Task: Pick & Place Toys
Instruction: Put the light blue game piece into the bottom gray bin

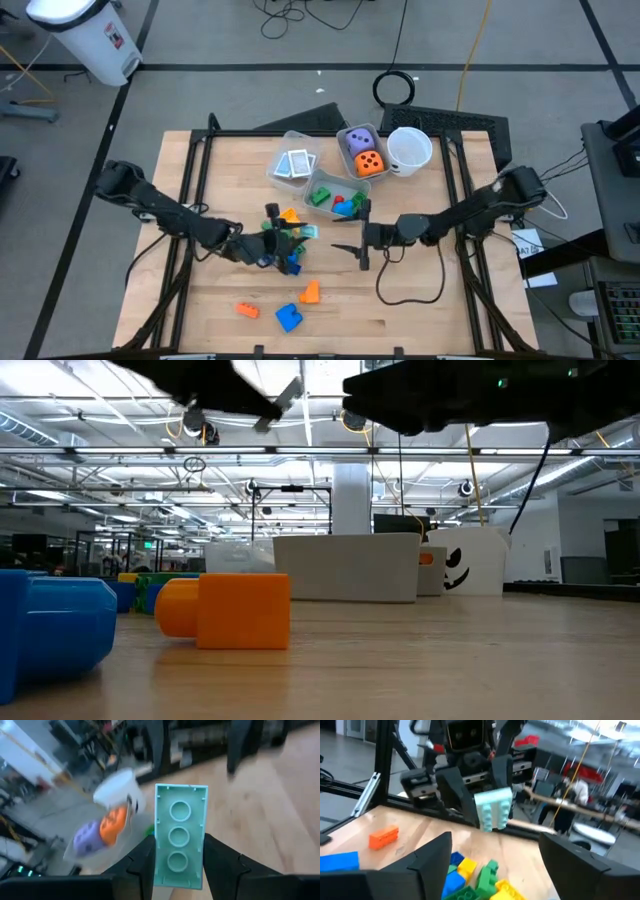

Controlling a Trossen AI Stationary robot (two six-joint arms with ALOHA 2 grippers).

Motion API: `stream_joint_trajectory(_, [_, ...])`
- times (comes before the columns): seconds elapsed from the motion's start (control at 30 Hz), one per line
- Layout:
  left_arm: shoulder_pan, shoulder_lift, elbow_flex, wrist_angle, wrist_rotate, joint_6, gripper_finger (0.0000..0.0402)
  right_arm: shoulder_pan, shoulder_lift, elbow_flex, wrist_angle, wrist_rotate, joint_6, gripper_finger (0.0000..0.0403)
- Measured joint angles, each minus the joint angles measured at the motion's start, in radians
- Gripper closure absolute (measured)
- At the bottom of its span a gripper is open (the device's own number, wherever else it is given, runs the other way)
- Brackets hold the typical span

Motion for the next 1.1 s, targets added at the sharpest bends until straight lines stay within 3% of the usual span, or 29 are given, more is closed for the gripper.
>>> stream_joint_trajectory(0.13, [0.000,0.038,0.000,0.117,0.012,0.040,0.0267,0.000,0.082,0.018,0.133,-0.001,-0.081,0.0104])
stream_joint_trajectory(0.27, [0.002,0.044,0.000,0.131,0.038,0.036,0.0267,0.000,0.132,0.075,0.128,-0.003,-0.088,0.0093])
stream_joint_trajectory(0.57, [0.007,0.043,0.000,0.126,0.068,0.000,0.0266,-0.019,0.184,0.159,0.125,-0.081,-0.068,0.0112])
stream_joint_trajectory(0.73, [0.007,0.043,0.000,0.129,0.071,-0.014,0.0265,-0.024,0.184,0.159,0.124,-0.082,-0.019,0.0156])
stream_joint_trajectory(1.1, [0.009,0.041,0.000,0.129,0.150,-0.081,0.0240,-0.030,0.184,0.158,0.115,-0.084,0.010,0.0310])
